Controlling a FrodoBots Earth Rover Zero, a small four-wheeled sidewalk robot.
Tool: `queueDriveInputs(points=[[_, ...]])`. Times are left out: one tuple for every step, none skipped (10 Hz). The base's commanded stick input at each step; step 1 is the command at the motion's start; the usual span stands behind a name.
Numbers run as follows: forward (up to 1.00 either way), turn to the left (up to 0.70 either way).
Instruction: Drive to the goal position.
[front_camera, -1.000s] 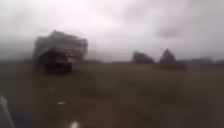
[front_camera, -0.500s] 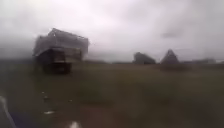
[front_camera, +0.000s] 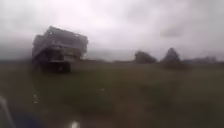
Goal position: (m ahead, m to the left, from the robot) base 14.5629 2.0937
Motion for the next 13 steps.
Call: queueDriveInputs(points=[[0.7, -0.35], [0.7, -0.35], [0.7, 0.0], [0.7, 0.0], [0.7, 0.0], [0.7, 0.0], [0.7, 0.0], [0.7, 0.0], [0.7, 0.0], [0.7, 0.0], [0.7, 0.27], [0.7, 0.35], [0.7, 0.35]])
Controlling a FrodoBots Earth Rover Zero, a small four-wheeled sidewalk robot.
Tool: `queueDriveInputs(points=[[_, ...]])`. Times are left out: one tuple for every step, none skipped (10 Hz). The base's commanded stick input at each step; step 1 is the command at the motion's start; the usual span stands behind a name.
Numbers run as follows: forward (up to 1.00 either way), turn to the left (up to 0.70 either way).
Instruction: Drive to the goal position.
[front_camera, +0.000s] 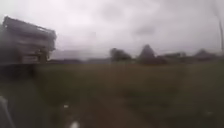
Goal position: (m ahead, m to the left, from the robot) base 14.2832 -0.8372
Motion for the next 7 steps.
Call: queueDriveInputs(points=[[0.7, 0.35], [0.7, 0.35], [0.7, 0.35], [0.7, 0.3], [0.7, 0.01], [0.7, 0.0], [0.7, 0.0]])
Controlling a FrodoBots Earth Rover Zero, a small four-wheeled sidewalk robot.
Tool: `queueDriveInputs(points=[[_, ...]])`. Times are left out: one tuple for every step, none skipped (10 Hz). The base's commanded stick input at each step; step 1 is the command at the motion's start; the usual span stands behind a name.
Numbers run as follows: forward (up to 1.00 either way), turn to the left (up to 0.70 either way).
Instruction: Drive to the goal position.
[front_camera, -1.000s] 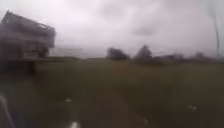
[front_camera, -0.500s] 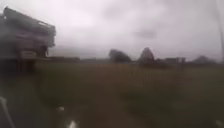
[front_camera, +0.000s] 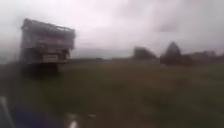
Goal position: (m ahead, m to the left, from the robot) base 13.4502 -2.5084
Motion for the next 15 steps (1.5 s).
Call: queueDriveInputs(points=[[0.7, 0.0], [0.7, 0.0], [0.7, 0.0], [0.7, 0.0], [0.7, 0.0], [0.7, 0.0], [0.7, 0.0], [0.7, 0.0], [0.7, 0.0], [0.7, 0.0], [0.7, 0.0], [0.7, 0.0], [0.7, -0.14], [0.7, -0.35], [0.7, -0.35]])
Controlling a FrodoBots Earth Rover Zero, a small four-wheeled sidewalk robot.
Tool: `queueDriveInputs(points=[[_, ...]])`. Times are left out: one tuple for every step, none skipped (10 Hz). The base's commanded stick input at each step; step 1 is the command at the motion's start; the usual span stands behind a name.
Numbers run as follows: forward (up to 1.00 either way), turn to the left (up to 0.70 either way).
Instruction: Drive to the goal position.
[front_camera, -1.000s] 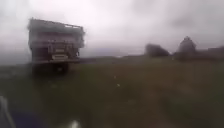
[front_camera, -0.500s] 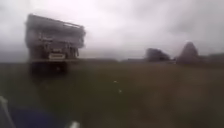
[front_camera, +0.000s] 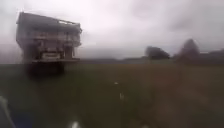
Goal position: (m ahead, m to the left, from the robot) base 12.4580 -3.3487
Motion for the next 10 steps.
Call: queueDriveInputs(points=[[0.7, -0.35], [0.7, -0.35], [0.7, 0.0], [0.7, 0.0], [0.7, 0.0], [0.7, 0.0], [0.7, 0.0], [0.7, 0.0], [0.7, 0.0], [0.7, 0.0]])
